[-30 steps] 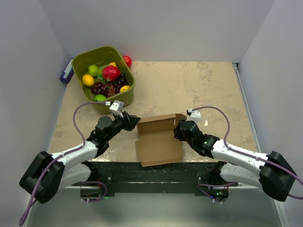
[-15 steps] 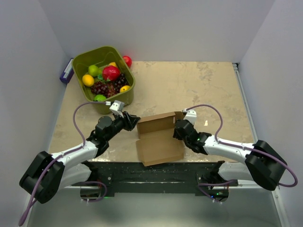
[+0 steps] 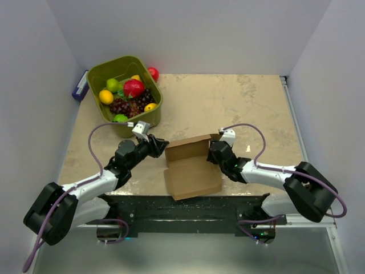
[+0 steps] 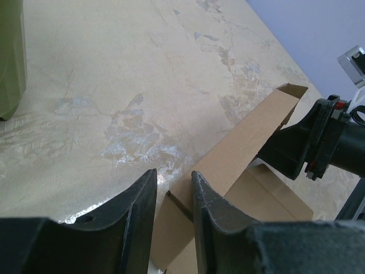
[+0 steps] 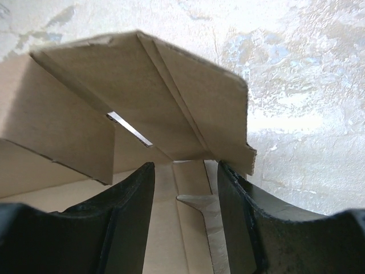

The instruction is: Fold the paper box

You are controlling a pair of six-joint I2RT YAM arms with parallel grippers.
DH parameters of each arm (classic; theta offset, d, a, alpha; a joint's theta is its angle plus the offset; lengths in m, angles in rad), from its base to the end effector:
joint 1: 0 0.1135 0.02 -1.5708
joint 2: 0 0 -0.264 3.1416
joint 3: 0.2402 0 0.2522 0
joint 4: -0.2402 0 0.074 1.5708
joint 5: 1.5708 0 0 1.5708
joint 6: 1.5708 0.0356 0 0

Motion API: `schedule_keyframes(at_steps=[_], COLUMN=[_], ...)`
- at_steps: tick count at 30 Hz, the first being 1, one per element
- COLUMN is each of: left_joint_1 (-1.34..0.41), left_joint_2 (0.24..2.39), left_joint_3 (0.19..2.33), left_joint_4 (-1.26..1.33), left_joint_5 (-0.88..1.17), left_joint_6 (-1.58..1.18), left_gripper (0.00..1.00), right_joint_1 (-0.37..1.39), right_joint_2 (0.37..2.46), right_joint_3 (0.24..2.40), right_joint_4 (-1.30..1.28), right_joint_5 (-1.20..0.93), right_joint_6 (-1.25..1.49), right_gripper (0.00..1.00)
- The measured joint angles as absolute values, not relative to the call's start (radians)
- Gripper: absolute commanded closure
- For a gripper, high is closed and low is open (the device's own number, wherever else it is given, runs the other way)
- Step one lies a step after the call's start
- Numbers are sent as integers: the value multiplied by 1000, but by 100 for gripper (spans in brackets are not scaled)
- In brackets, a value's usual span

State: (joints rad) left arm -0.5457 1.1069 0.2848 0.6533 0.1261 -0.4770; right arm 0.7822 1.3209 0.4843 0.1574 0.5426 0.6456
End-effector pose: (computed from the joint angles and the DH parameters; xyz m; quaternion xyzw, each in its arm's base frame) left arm 0.1860 -0.1182 0.1926 0.0668 0.7608 -0.3570 0.5378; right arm 0.1865 0.1594 0.1620 0.0560 0.8751 0.0893 0.4723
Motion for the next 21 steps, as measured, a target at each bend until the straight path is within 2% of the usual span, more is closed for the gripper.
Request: schedule_keyframes(at_steps=[4, 11, 15, 21], left_joint_1=[-546, -546, -546, -546], left_joint_2=[1109, 1114, 1120, 1130], left_joint_3=[287, 292, 297, 303], left_joint_4=[653, 648, 648, 649], left_joint_5=[126, 126, 126, 125], left_joint_6=[-476, -474, -474, -469], left_gripper=[65, 65, 65, 66], right_joint_1=[783, 782, 783, 805], right_joint_2=[1352, 1391, 1400, 1402], right_joint_3=[484, 484, 484, 484], right_joint_4=[167, 205, 223, 249], right_joint_5=[540, 529, 526, 525], right_joint_6=[638, 617, 599, 577], right_gripper=[52, 72, 76, 75])
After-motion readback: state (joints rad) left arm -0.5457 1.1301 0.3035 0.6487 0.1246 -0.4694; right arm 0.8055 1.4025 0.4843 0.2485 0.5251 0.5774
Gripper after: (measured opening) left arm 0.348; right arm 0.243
